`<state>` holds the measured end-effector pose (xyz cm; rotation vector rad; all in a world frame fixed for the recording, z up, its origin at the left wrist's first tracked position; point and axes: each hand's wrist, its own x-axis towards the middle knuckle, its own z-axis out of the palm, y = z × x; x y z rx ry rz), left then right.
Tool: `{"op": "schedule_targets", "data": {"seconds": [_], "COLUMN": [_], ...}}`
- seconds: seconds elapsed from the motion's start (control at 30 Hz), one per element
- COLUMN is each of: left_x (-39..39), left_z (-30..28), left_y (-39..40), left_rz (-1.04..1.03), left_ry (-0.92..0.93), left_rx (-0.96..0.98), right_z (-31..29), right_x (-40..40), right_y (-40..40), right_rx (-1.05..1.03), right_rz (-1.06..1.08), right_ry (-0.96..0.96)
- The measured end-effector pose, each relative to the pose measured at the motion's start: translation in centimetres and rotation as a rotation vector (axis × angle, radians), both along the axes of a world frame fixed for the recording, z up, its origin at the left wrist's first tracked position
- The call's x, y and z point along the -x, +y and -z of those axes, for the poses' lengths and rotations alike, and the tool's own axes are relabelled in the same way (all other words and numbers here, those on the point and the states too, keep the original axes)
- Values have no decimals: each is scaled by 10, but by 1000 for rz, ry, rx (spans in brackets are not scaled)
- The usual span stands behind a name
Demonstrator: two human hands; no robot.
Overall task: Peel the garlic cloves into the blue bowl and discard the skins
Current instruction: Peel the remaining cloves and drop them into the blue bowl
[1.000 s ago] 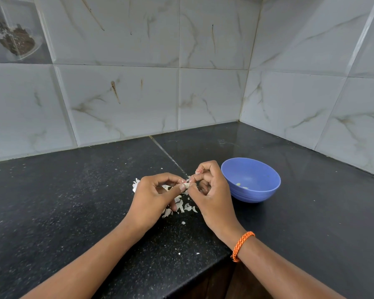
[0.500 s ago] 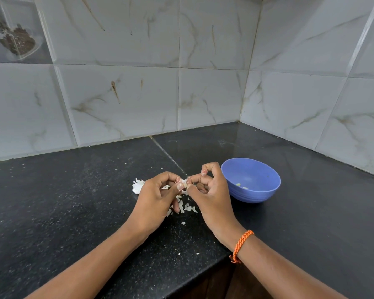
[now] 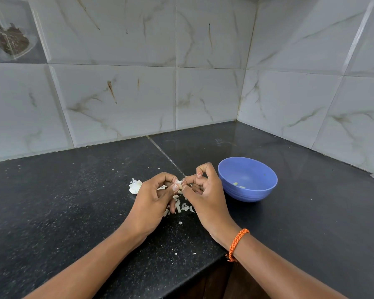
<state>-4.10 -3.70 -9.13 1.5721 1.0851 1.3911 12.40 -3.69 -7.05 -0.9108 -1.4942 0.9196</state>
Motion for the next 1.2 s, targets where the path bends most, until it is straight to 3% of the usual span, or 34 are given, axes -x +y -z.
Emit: {"op": "schedule_targets", "data": {"seconds": [0.7, 0.97, 1.2], "left_x": [-9, -1, 0], "left_z": [-7, -8, -11], "left_y": [-5, -1, -6], "left_rz": [38, -129, -140], "left_ry": [-30, -128, -144], "left_rx": [-17, -2, 28], "right_z": [9, 3, 2], "right_x": [5, 1, -2], "right_y": [9, 7, 6], "right_rx": [-15, -88, -121], "right_rz": [-10, 150, 142], "right_ry": [-75, -130, -101]}}
